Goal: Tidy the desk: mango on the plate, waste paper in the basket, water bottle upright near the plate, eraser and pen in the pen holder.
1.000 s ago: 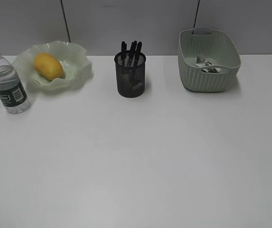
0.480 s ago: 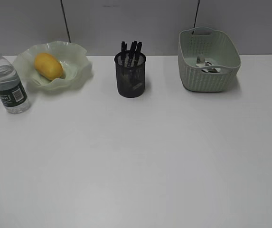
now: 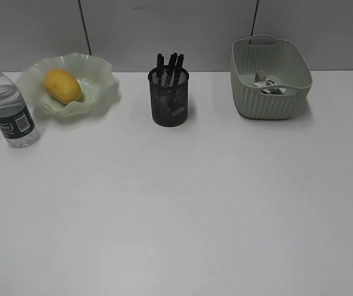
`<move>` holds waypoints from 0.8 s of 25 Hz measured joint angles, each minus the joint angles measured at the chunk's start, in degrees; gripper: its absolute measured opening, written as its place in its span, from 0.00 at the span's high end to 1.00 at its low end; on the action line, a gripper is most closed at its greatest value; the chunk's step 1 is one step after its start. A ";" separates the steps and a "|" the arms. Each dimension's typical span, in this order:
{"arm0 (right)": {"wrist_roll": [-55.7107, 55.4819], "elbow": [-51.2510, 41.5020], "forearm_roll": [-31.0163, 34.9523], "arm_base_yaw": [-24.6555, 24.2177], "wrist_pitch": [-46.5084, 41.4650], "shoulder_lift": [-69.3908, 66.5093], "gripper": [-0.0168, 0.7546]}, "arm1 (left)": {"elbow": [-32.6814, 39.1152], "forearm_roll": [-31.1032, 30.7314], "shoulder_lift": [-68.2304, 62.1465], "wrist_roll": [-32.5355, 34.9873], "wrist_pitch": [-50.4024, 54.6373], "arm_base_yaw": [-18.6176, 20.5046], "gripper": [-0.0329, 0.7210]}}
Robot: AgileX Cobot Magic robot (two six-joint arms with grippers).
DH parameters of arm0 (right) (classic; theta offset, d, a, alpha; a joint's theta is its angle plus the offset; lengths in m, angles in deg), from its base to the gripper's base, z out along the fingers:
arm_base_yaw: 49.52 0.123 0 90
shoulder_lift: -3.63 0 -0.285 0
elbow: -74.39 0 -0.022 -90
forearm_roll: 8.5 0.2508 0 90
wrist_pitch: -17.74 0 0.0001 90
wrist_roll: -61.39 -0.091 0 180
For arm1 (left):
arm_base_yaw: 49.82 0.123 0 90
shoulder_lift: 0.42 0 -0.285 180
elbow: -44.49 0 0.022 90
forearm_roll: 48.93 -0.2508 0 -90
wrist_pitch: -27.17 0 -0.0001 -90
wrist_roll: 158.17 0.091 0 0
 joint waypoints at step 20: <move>0.08 -0.11 0.24 -8.02 0.00 12.03 0.44 | 0.05 0.02 9.06 0.00 -0.22 14.68 0.53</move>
